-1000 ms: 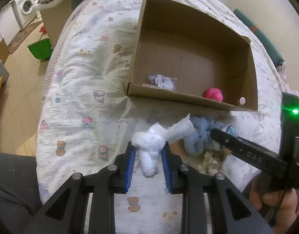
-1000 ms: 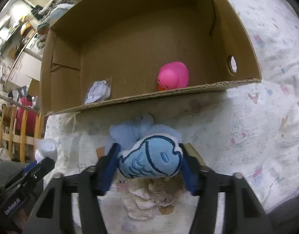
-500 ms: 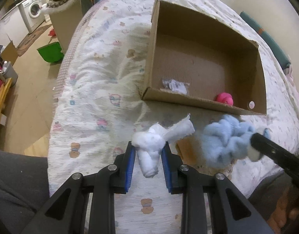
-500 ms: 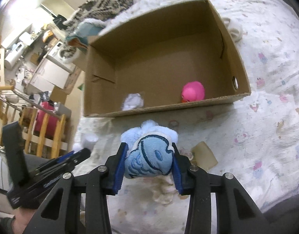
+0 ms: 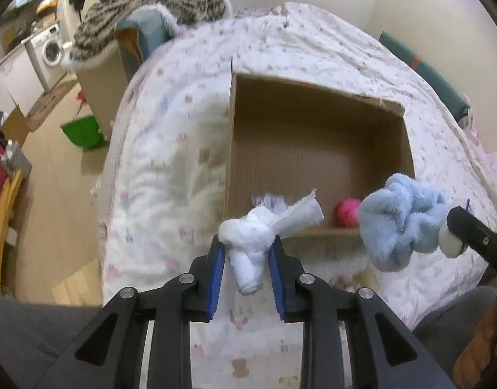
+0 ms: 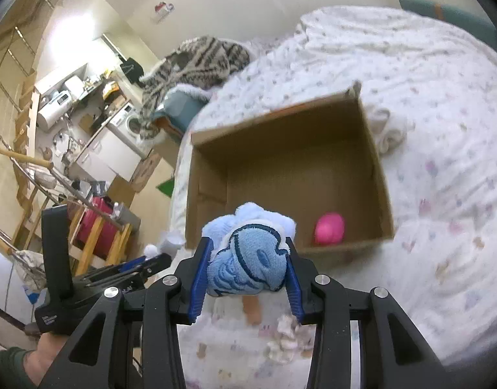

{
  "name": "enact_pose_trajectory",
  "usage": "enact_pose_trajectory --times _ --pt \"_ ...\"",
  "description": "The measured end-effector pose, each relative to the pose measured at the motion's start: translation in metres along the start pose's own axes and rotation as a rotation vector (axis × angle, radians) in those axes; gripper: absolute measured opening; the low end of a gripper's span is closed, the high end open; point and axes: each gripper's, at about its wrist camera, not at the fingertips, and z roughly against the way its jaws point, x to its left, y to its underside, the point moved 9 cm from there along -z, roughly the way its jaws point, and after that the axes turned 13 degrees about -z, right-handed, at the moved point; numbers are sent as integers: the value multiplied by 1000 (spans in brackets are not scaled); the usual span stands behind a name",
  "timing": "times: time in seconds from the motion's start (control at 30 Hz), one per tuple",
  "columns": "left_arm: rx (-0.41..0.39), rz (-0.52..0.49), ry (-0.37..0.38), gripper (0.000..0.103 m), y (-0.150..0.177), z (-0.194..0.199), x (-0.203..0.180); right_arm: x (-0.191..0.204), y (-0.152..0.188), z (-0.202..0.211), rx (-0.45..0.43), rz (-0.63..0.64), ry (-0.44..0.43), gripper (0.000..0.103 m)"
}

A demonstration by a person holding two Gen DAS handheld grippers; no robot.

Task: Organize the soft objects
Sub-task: 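Carry both socks into the box and open both tools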

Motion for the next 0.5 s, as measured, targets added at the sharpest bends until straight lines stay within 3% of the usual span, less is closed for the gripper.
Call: enact_pose_trajectory --times 0.3,0.5 --pt "-25 -8 -17 24 -51 -6 15 10 -47 -12 -53 13 2 44" --pt "-28 -26 -28 24 -75 -18 22 5 -67 -37 -40 40 38 44"
